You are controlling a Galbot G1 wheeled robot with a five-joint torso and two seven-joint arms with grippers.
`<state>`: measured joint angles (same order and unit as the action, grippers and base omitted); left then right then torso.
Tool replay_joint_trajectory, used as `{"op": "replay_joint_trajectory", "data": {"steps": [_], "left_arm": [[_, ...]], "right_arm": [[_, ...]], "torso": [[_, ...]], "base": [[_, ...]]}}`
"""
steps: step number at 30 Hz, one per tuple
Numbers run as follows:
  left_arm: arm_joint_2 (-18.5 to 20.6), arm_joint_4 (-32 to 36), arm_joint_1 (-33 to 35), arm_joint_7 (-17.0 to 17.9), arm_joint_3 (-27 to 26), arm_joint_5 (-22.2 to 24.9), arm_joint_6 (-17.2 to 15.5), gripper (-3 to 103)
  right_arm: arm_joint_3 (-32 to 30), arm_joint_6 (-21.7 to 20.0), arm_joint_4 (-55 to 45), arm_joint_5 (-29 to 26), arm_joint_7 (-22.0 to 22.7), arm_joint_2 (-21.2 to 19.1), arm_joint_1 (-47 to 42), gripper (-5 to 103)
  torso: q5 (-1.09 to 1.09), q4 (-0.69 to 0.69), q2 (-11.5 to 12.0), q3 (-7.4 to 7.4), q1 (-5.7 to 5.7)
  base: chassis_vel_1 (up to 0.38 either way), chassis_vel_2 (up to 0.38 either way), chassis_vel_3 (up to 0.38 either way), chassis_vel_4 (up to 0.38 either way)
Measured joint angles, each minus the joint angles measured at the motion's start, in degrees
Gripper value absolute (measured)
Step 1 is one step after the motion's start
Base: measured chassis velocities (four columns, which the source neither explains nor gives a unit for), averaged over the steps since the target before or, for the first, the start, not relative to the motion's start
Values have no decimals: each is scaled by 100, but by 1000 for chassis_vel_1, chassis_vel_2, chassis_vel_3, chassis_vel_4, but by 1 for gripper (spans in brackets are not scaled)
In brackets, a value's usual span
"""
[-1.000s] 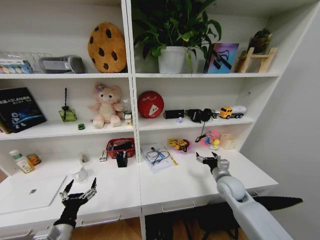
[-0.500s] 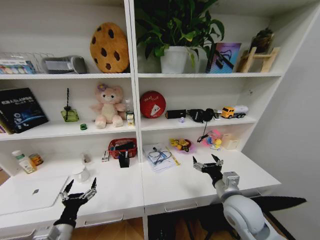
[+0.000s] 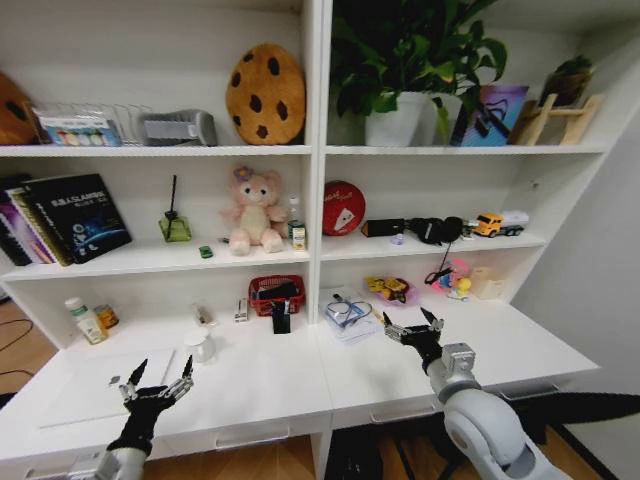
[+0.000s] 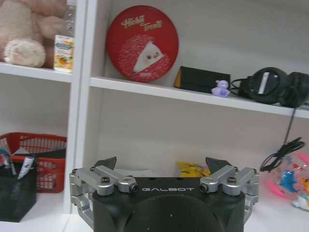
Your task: Organize the objects on the table.
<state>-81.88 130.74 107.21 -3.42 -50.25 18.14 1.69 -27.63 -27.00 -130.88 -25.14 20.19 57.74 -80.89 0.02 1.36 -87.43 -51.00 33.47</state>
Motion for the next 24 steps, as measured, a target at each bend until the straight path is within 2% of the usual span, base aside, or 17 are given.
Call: {"op": "replay_joint_trajectory", "data": {"steps": [3,4,14,23,24], "left_arm": [[0,0,0,1,0,0,0,100],[0,0,0,1,0,0,0,100],[-1,0,0,-2,4,0,0,100],[0,0,0,-2,2,0,0,100],[0,0,0,-2,2,0,0,100]], "right_arm": [[37,0,35,55,-40,19,12,100],[51,0,54,93,-68,27,14,100],[72,2,193,325,-204,19,36,100],[170,18,252,470,-329,40,73,100],[177,30,257,488,-344,46,73,100]], "torso": [[-7,-1,0,1,0],[0,1,-1,0,0],[0,1,0,0,-2],[-6,-1,0,0,0],[-1,1,0,0,-1]], "base": [[169,184,-127,-158],[81,101,-122,-136],[58,78,-89,-69],[215,229,-185,-230],[255,261,-253,-240]]}}
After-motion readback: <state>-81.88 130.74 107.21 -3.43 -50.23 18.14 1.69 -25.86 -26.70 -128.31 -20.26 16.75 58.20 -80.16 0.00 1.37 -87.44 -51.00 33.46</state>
